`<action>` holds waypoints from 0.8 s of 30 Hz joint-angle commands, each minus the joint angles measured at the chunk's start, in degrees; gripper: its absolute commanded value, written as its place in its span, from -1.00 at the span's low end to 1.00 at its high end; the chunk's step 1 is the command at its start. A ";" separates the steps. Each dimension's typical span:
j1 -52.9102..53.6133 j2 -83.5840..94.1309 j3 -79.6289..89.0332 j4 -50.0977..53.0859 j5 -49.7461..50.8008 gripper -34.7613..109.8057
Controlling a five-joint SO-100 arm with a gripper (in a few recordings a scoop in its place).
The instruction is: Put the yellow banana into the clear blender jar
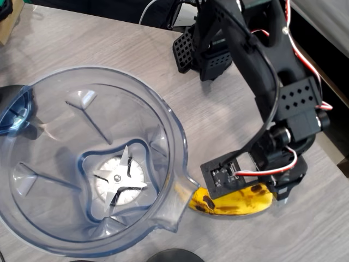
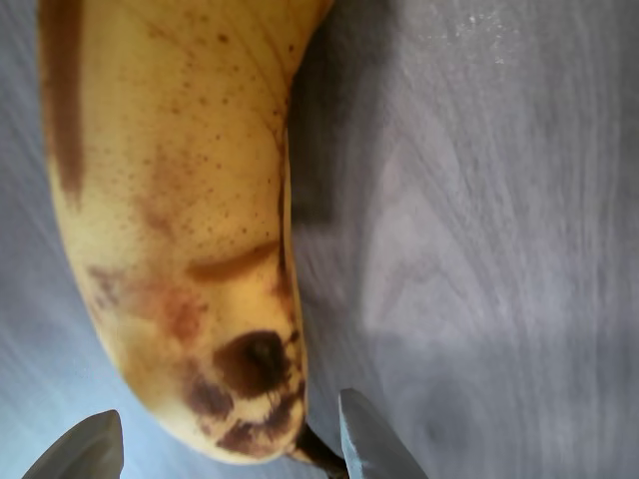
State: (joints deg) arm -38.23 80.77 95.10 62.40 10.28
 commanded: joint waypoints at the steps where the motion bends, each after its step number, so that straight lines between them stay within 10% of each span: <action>1: 0.62 -1.14 -3.60 -0.70 -0.70 -0.16; 24: 2.29 -7.12 -6.68 -1.41 -1.85 -0.48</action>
State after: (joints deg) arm -36.65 73.74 90.88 60.56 8.88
